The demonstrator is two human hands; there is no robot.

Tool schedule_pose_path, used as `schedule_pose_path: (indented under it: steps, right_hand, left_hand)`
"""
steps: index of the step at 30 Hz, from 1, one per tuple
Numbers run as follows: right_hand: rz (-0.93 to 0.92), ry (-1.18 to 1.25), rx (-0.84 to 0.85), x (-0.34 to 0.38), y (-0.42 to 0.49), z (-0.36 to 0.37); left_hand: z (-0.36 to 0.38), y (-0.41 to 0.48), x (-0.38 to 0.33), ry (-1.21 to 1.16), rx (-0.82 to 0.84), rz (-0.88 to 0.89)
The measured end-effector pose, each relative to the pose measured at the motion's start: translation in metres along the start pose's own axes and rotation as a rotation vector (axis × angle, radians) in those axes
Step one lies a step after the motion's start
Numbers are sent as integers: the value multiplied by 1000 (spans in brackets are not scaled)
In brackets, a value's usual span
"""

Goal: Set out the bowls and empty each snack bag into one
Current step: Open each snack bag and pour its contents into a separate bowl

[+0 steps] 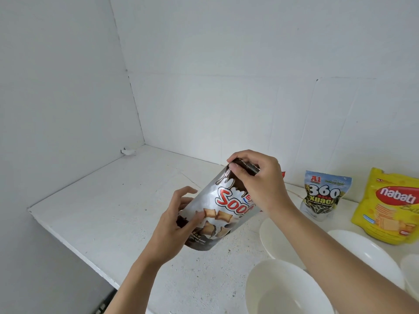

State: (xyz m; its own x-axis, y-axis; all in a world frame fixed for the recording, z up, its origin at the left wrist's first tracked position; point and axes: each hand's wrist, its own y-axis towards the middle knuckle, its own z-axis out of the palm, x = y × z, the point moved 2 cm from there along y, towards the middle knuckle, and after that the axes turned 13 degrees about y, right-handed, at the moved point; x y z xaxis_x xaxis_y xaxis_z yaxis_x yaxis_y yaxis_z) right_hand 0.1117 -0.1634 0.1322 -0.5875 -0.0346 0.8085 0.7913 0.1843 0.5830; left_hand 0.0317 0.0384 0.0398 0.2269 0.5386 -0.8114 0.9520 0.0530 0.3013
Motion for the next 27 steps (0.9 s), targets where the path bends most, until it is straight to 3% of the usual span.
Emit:
schedule_pose_path:
  steps: [8, 18, 27]
  right_hand:
    - [81, 14, -116, -4, 3, -18]
    - [311, 233, -275, -16, -7, -40]
    - [425, 430, -390, -26, -15, -55]
  left_hand:
    - [4, 3, 26, -41, -3, -49]
    - [17, -2, 28, -203, 174, -49]
    - [28, -3, 14, -389, 43, -97]
